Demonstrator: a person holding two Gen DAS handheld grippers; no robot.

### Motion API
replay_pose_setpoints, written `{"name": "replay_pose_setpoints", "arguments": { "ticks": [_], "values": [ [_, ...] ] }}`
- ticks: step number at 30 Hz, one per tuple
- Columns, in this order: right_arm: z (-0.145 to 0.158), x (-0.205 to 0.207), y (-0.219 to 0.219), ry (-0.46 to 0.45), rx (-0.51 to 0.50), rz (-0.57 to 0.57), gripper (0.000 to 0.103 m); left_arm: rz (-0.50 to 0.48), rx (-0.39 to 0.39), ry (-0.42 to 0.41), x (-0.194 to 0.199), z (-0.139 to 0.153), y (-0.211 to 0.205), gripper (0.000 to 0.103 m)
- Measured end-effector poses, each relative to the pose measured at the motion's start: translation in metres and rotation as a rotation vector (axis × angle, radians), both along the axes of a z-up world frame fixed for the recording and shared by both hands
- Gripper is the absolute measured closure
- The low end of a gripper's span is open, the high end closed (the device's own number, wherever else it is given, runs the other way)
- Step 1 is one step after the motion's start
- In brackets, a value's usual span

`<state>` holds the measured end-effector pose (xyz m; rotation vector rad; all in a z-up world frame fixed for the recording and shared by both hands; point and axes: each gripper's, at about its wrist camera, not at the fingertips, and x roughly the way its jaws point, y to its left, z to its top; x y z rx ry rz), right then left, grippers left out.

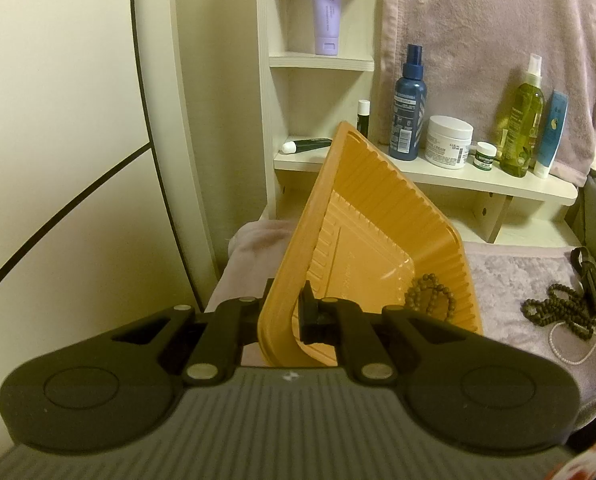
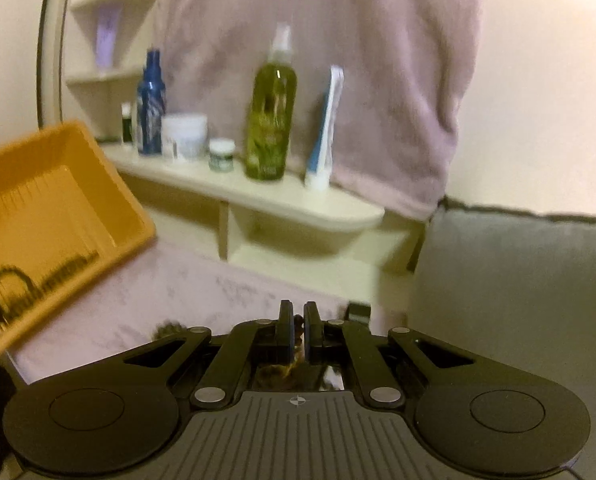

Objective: Organize jewelry
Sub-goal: 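Carry the held item over the orange tray and open the right gripper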

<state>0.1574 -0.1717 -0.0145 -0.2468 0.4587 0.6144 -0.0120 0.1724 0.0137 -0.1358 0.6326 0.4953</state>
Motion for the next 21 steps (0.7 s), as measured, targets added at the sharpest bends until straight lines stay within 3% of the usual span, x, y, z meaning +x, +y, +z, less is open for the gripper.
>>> {"name": "replay_pose_setpoints", "arguments": {
  "ticks": [11,21],
  "values": [
    [0.035,-0.013,0.035,0.014,0.103,0.134,0.099,-0.002,-0.004,-0.003,0.0,0.001,0.001,0.095],
    [0.034,-0.045,0.117,0.092,0.158,0.363,0.099,-0.005,-0.011,-0.009,0.0,0.001,0.002,0.095]
  ]
}}
